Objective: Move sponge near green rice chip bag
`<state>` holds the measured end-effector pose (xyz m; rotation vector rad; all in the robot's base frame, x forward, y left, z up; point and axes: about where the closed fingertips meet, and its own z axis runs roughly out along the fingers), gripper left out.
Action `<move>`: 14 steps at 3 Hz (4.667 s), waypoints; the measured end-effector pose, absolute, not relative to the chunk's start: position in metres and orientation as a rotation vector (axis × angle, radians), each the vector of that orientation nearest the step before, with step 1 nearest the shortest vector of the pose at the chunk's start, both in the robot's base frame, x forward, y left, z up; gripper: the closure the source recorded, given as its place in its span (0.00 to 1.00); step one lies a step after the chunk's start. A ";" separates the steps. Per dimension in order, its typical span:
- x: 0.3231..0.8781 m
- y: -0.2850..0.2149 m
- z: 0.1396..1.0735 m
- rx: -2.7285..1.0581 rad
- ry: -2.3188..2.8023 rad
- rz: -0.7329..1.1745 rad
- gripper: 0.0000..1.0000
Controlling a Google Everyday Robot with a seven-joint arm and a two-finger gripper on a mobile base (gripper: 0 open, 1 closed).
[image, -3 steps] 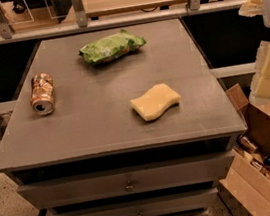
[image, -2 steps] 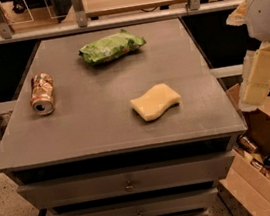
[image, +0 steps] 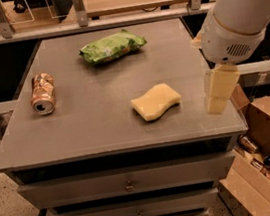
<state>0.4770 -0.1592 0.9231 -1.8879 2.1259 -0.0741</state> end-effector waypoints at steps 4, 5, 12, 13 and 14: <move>0.530 -0.087 0.865 -2.041 1.970 -0.020 0.00; 0.534 -0.078 0.849 -2.060 1.965 0.016 0.00; 0.539 -0.059 0.819 -2.116 1.985 0.113 1.00; 0.547 -0.055 0.831 -2.099 1.943 0.052 1.00; 0.574 -0.049 0.848 -2.094 1.878 -0.043 1.00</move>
Offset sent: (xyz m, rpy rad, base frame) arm 0.0528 0.0627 -0.0491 -0.0146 -0.0214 0.1490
